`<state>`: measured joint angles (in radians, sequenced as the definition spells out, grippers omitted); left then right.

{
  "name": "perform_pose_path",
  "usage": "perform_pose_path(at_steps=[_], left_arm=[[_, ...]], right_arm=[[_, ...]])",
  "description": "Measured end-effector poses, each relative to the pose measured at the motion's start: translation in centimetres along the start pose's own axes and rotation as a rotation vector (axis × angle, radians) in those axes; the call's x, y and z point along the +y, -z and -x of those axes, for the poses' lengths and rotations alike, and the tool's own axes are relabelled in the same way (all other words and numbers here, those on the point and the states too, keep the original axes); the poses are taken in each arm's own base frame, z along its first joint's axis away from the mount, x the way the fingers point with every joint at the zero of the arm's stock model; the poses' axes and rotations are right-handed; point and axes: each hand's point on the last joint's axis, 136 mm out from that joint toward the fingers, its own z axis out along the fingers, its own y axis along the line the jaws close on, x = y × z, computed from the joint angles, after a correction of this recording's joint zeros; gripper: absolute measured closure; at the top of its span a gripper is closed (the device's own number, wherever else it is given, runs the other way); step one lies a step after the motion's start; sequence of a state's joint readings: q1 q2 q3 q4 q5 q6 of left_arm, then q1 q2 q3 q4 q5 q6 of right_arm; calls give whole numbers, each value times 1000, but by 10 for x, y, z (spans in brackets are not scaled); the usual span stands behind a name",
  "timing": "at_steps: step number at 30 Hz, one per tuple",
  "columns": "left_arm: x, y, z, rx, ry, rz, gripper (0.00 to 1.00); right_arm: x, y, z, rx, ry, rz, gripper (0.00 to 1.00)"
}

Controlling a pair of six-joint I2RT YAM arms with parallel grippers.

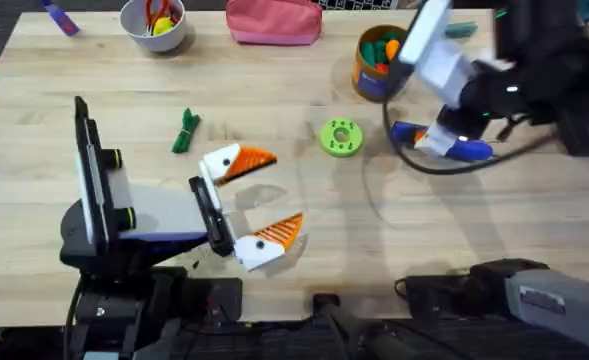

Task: Pick up the gripper from the table and insert it into the empty holder that is missing its gripper. Then pick up a screw, insert it into the mounting hole, and use the screwdriver to tighten it. Finally, clean up the table by picking up the vegetable and placing it into the bucket.

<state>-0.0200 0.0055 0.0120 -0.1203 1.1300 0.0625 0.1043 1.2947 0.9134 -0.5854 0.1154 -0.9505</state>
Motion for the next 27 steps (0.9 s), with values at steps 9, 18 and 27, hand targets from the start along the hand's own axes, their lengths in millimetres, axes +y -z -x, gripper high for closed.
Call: perform_pose_path(at_steps=[9, 18, 27], left_arm=[[10, 0, 7, -23, -25, 57, 15], [64, 24, 47, -58, 104, 454, 16], [91, 73, 94, 150, 257, 815, 15]], right_arm=[[-13, 78, 47, -363, -277, -68, 13], [-24, 143, 61, -610, -642, -86, 10], [-24, 150, 62, -640, -763, -54, 10]])
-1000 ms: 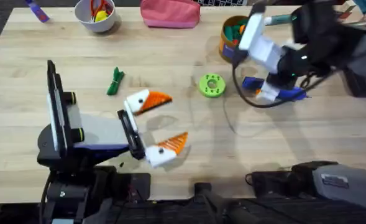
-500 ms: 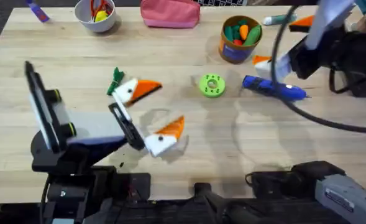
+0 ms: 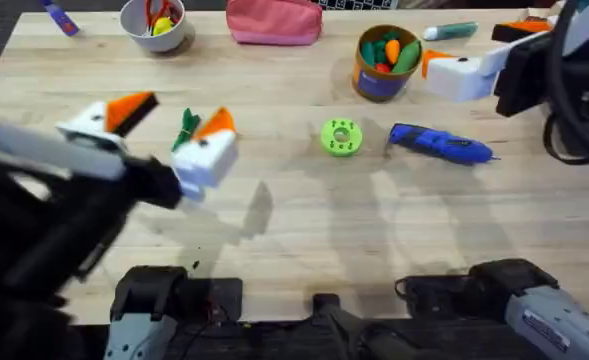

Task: Pick up the gripper from the table and insert it into the empty holder that is missing its gripper. Then pick up a screw, insert it into the mounting hole, and use the screwdriver to tighten it. Finally, clean up the table by picking up the vegetable and placing it into the bucket.

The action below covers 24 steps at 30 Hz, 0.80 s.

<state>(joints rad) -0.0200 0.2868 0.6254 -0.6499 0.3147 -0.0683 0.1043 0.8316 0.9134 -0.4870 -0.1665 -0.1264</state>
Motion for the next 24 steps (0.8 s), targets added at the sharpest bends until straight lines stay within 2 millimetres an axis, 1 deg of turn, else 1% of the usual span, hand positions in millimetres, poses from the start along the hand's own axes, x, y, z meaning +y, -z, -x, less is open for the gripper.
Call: perform_pose_path(at_steps=[2, 5, 7, 10, 12, 15, 16, 17, 19, 20, 21, 22, 23, 24], left_arm=[[9, 2, 7, 90, 21, 67, 15], [18, 0, 14, 208, 41, 119, 15], [22, -6, 18, 282, 54, 136, 15], [26, -18, 22, 343, 67, 143, 15], [29, -26, 19, 377, 67, 143, 15], [37, -35, 9, 435, 68, 170, 11], [58, -40, -5, 539, 62, 271, 550], [65, -42, -7, 567, 58, 304, 724], [76, -48, -8, 603, 44, 350, 968], [79, -52, -8, 615, 40, 363, 980], [84, -55, -8, 632, 31, 377, 862], [86, -59, -10, 648, 30, 384, 694], [89, -62, -11, 663, 27, 391, 551], [92, -65, -15, 683, 24, 399, 376]], right_arm=[[0, 0, 0, 0, -8, 0, 10], [0, 0, 0, 0, -15, 1, 10], [0, -1, -1, 3, -19, 4, 10], [1, -2, -1, 8, -21, 8, 10], [1, -2, -1, 8, -21, 8, 10], [1, -2, -1, 8, -21, 8, 10], [1, -2, -2, 9, -24, 8, 11], [1, -2, -2, 9, -25, 8, 11], [1, -2, -2, 9, -25, 8, 11], [1, -2, -2, 9, -25, 8, 11], [1, -2, -2, 9, -25, 8, 11], [1, -2, -2, 9, -25, 8, 10], [1, -2, -2, 10, -25, 8, 10], [1, -2, -2, 10, -25, 8, 10]])
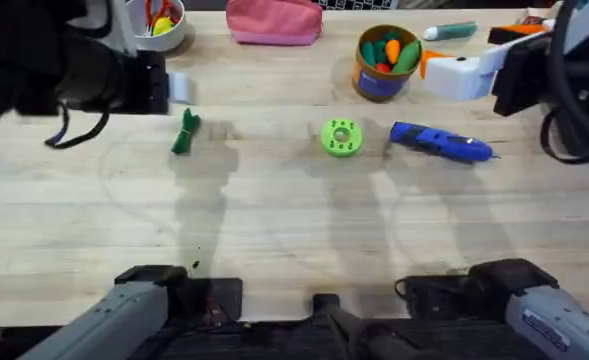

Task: Pick up the gripper from the table and insert it into the empty holder that is missing its gripper. Then pick up a screw, insert it into the mounting hole, and use the screwdriver to tighten it. Finally, clean up the table by picking up the vegetable and placing it into the bucket.

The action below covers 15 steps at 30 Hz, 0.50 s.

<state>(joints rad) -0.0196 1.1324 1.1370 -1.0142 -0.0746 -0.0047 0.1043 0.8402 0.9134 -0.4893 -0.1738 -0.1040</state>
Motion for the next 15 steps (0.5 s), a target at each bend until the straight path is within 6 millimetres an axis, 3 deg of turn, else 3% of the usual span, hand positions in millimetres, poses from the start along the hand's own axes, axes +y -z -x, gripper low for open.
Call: perform_pose_path(at_steps=[2, 3, 15], left_arm=[[2, -10, -2, 35, -6, 8, 86], [3, -15, -3, 55, -7, 10, 36], [16, -82, -31, 304, -59, -40, 14]], right_arm=[[0, 0, 0, 2, 0, 0, 10], [0, 0, -1, 3, -1, 0, 10], [0, 0, -3, 13, -3, 1, 10]])
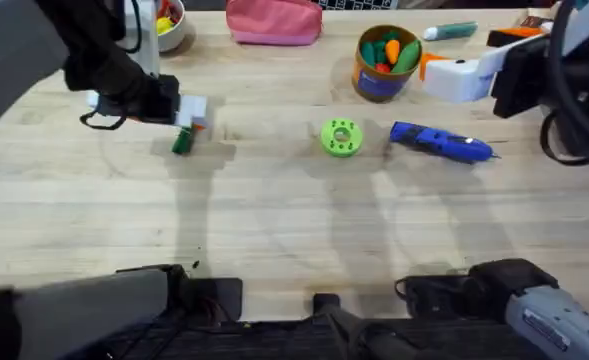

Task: Pick up the gripper from the table and insert it into the empty holder that is missing its gripper. Then pick up a screw, insert it into the mounting hole, and use the screwdriver to tighten it. Finally, clean up the table by picking up the vegetable and placing it into the bucket.

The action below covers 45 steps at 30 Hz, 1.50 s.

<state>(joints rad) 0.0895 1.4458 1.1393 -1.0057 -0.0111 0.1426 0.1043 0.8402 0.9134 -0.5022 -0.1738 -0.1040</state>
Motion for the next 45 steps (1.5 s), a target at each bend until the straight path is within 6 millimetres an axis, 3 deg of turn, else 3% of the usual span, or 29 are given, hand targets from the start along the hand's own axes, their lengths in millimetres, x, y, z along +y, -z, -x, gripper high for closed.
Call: perform_pose_path(at_steps=[4, 5, 9, 12, 15, 16, 20, 22, 29, 36, 41, 45], left_arm=[[1, -24, 5, 34, -13, -42, 14], [6, -50, 6, 75, -17, -63, 11], [10, -75, 8, 103, -16, -73, 4], [11, -90, 10, 110, -22, -76, 55], [12, -96, 14, 108, -29, -77, 203], [12, -97, 16, 103, -28, -76, 309], [9, -97, 18, 105, -30, -99, 924], [7, -98, 19, 106, -37, -105, 985], [6, -98, 19, 113, 15, -109, 985], [8, -81, 27, 161, 61, -119, 986], [7, -32, 80, 38, 41, -114, 987], [-14, 17, 121, -90, -27, -120, 987]], right_arm=[[0, 0, 0, 0, 0, 0, 10], [0, 0, 0, 0, 0, 0, 9], [0, 0, 0, 0, 0, 0, 10], [0, 0, 0, 0, 0, 0, 10], [0, 0, 0, 0, 0, 0, 11], [0, 0, 0, 0, 0, 0, 11], [0, 0, 0, 0, 0, 0, 11], [0, 0, 0, 0, 0, 0, 10], [0, 0, 0, 0, 0, 0, 10], [0, 0, 0, 0, 0, 0, 10], [0, 0, 0, 0, 0, 0, 10], [0, 0, 0, 0, -1, 0, 10]])
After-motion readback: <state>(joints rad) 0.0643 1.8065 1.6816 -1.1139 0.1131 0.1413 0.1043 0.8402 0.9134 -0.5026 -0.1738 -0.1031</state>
